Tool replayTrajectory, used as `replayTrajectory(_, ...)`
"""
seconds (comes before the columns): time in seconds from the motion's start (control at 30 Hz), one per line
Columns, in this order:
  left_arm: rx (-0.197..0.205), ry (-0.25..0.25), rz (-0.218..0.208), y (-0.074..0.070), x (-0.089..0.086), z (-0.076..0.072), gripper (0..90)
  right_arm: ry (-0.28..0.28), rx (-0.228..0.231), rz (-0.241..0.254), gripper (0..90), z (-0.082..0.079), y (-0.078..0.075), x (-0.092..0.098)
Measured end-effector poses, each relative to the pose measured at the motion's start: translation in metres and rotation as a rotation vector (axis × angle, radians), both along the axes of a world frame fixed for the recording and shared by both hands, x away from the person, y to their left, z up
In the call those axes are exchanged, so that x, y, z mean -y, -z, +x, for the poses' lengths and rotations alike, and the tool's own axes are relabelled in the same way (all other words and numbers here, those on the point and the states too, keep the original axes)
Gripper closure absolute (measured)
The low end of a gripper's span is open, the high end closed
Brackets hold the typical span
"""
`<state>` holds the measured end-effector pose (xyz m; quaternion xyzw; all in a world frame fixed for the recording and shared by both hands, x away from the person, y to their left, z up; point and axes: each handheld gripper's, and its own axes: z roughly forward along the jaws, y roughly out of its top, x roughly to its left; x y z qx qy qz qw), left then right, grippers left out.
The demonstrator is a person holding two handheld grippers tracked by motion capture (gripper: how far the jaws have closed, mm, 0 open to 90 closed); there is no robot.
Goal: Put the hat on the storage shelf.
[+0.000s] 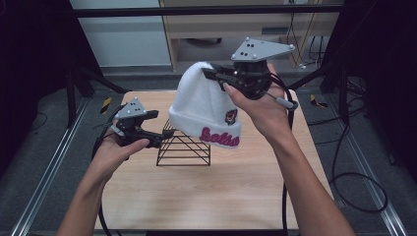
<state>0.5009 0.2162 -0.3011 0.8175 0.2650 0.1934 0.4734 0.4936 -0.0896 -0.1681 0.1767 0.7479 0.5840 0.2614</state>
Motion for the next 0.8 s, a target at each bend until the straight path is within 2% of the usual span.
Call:
replayTrajectory(0.2,-0.003,-0.003,0.008,-0.001,0.005,0.009,15.1,-0.027,-0.001,0.011,84.2,0.003,0.001,-0.012)
replayTrajectory(0.43,-0.019,0.013,-0.004,-0.001,0.008,0.014,22.2,-0.041,-0.007,0.009,84.2,0.004,0.004,-0.016)
replayTrajectory(0.47,-0.023,0.017,-0.007,0.0,0.009,0.015,28.5,-0.043,-0.01,0.005,84.2,0.005,0.005,-0.017)
replayTrajectory(0.5,-0.023,0.021,-0.001,0.0,0.01,0.015,28.5,-0.043,-0.01,0.005,84.2,0.005,0.005,-0.017)
replayTrajectory(0.57,-0.023,0.024,0.011,0.0,0.012,0.016,36.3,-0.043,-0.011,0.004,84.2,0.006,0.005,-0.018)
replayTrajectory(0.6,-0.021,0.022,0.015,-0.001,0.013,0.016,47.7,-0.043,-0.012,0.003,84.2,0.009,0.006,-0.018)
replayTrajectory(0.63,-0.02,0.017,0.021,-0.001,0.013,0.016,47.7,-0.043,-0.012,0.003,84.2,0.009,0.006,-0.018)
replayTrajectory(0.67,-0.022,0.009,0.024,-0.001,0.014,0.017,53.1,-0.042,-0.016,0.003,84.2,0.01,0.006,-0.018)
replayTrajectory(0.7,-0.021,0.002,0.029,-0.002,0.014,0.016,62.3,-0.04,-0.016,0.006,84.2,0.012,0.006,-0.017)
replayTrajectory(0.73,-0.015,-0.005,0.032,-0.002,0.014,0.016,62.3,-0.04,-0.016,0.006,84.2,0.012,0.006,-0.017)
replayTrajectory(0.8,0.002,-0.037,0.044,-0.003,0.015,0.013,68.0,-0.035,-0.019,0.007,84.1,0.016,0.008,-0.016)
